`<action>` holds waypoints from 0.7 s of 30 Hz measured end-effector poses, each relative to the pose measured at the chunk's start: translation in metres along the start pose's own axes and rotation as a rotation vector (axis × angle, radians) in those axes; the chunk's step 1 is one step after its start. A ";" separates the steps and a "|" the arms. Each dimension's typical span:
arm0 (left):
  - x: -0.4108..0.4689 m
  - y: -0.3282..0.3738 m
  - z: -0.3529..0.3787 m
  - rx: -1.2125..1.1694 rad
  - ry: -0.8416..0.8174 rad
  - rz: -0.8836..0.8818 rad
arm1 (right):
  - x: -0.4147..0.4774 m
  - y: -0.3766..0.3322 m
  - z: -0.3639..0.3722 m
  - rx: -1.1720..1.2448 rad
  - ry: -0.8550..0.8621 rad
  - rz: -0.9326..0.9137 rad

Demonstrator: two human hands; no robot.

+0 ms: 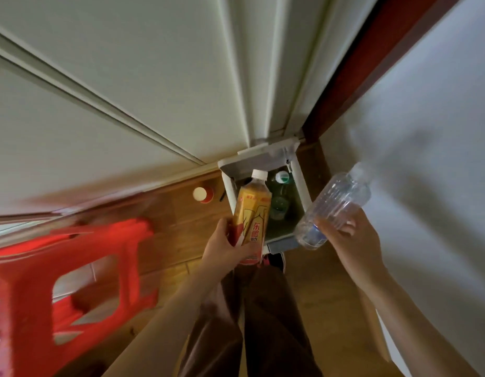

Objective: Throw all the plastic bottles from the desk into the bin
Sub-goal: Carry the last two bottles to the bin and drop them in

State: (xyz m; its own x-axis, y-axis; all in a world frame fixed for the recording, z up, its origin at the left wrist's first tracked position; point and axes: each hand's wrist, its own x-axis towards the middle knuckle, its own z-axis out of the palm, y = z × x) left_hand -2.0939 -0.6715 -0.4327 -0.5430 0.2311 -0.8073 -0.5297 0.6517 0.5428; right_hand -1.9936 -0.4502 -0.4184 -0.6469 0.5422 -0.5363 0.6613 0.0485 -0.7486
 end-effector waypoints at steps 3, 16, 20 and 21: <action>0.030 -0.006 0.019 0.009 -0.003 0.045 | 0.007 0.018 0.004 0.045 0.008 0.011; 0.095 -0.007 0.066 0.015 -0.013 0.038 | 0.015 0.027 0.010 0.086 0.036 -0.032; 0.103 -0.006 0.065 0.012 -0.044 -0.021 | 0.018 0.024 0.010 0.110 0.050 -0.023; 0.105 -0.005 0.065 0.016 -0.047 -0.030 | 0.019 0.023 0.010 0.107 0.059 -0.019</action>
State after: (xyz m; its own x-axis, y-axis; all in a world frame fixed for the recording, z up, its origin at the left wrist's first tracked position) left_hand -2.1056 -0.6037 -0.5354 -0.4956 0.2447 -0.8334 -0.5345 0.6704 0.5146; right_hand -1.9947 -0.4470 -0.4497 -0.6334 0.5909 -0.4997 0.6027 -0.0283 -0.7975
